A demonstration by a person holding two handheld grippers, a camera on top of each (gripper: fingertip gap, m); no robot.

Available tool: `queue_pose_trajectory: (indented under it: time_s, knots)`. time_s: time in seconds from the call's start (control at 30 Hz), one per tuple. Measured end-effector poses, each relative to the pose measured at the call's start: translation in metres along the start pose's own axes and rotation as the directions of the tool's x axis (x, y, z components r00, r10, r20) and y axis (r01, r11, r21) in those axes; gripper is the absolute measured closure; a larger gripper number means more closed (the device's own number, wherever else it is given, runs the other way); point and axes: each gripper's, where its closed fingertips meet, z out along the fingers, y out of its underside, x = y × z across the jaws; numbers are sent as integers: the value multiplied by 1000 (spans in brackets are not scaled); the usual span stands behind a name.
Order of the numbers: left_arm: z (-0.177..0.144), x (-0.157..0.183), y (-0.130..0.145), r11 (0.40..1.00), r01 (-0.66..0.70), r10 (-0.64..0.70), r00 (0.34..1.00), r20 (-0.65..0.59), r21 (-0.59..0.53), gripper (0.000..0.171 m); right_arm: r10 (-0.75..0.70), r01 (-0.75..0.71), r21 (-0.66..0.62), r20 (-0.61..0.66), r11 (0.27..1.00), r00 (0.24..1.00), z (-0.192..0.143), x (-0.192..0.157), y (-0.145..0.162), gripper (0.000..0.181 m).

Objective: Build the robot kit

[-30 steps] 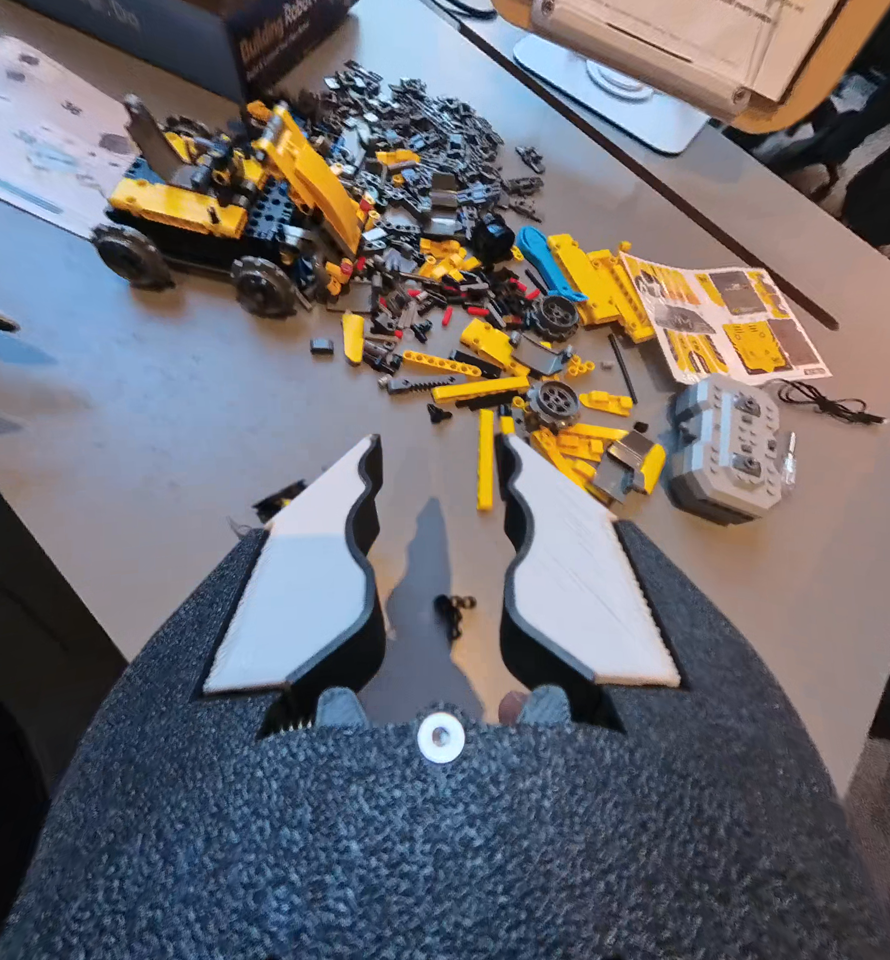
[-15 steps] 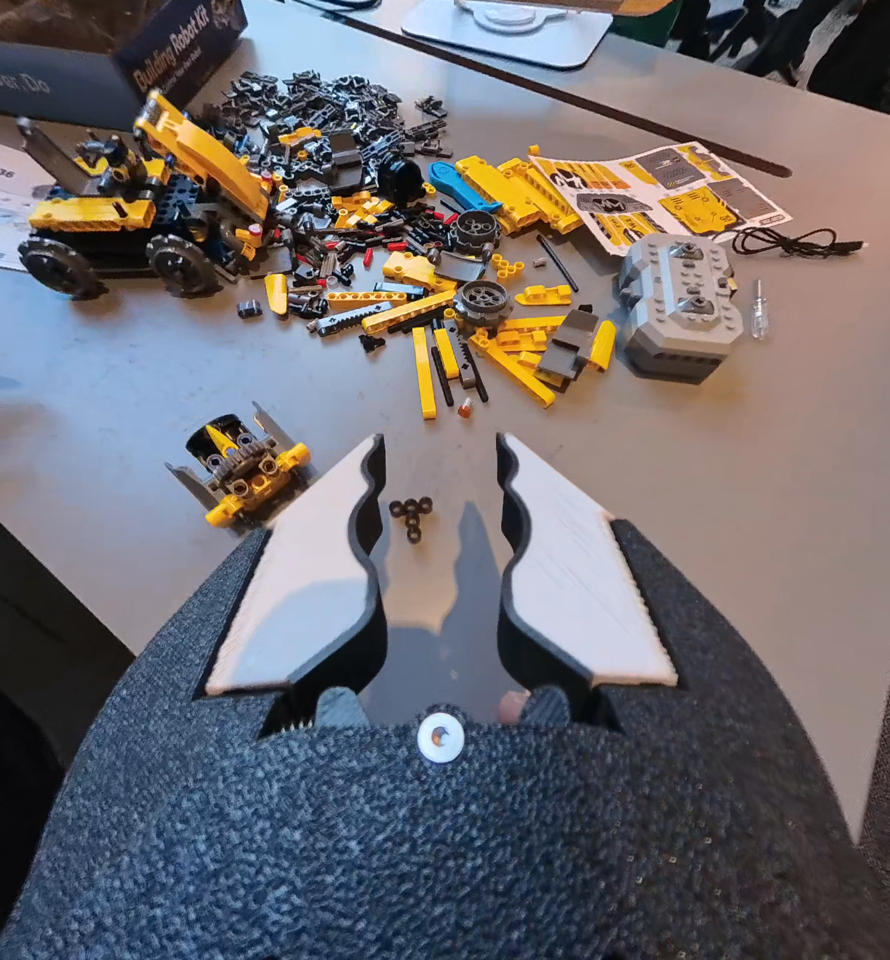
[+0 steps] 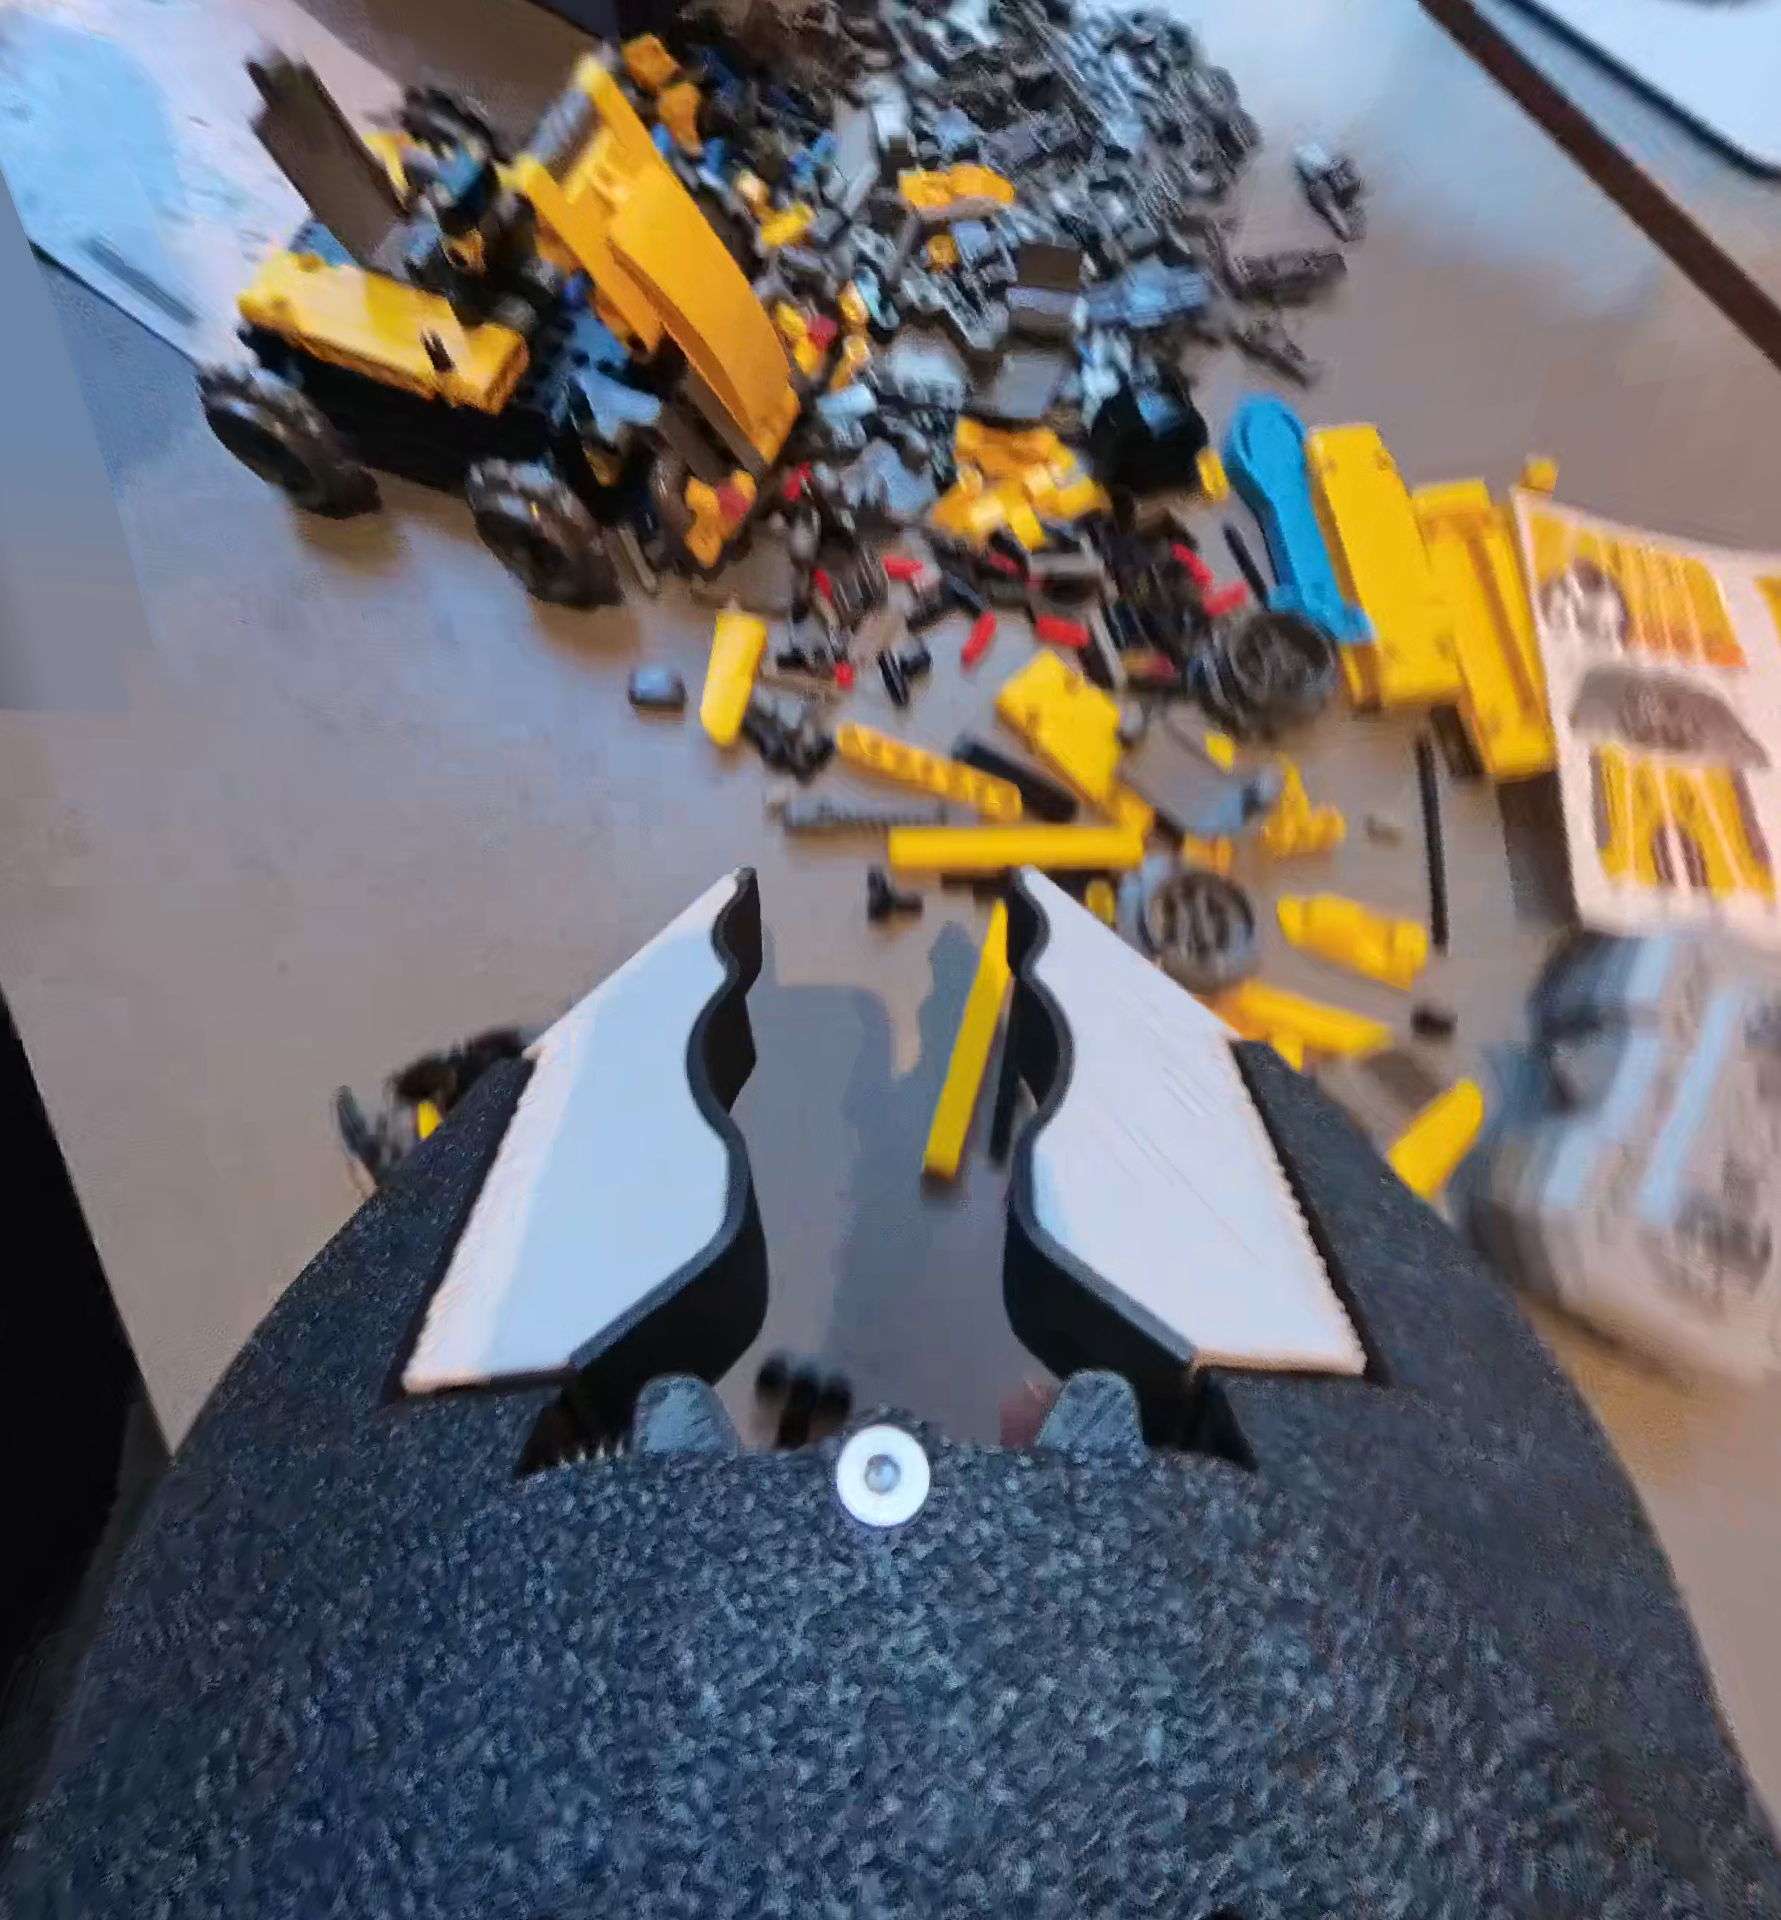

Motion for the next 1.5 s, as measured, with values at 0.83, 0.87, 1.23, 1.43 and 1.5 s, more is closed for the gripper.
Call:
queue_pose_trajectory:
  time_s: [0.83,0.87,1.23,1.43,1.5]
  knots:
    - [-68,-37,-7,959,-260,234,951,-203,-111,123,112,-253,-289,-426,923,898,-63,-35,33,143]
    - [-66,-36,-5,958,-258,229,950,-213,-124,123,132,-284,-287,-451,915,883,-71,-29,40,142]
    - [-55,-36,4,950,-271,235,947,-219,-152,124,305,-341,-133,-233,931,924,-69,-66,75,137]
    - [-53,-33,10,933,-318,279,934,-224,-166,124,211,-212,-92,-22,973,977,-50,-98,78,124]
    - [-54,-33,9,933,-319,280,934,-222,-166,124,206,-207,-106,-27,972,978,-43,-96,79,124]
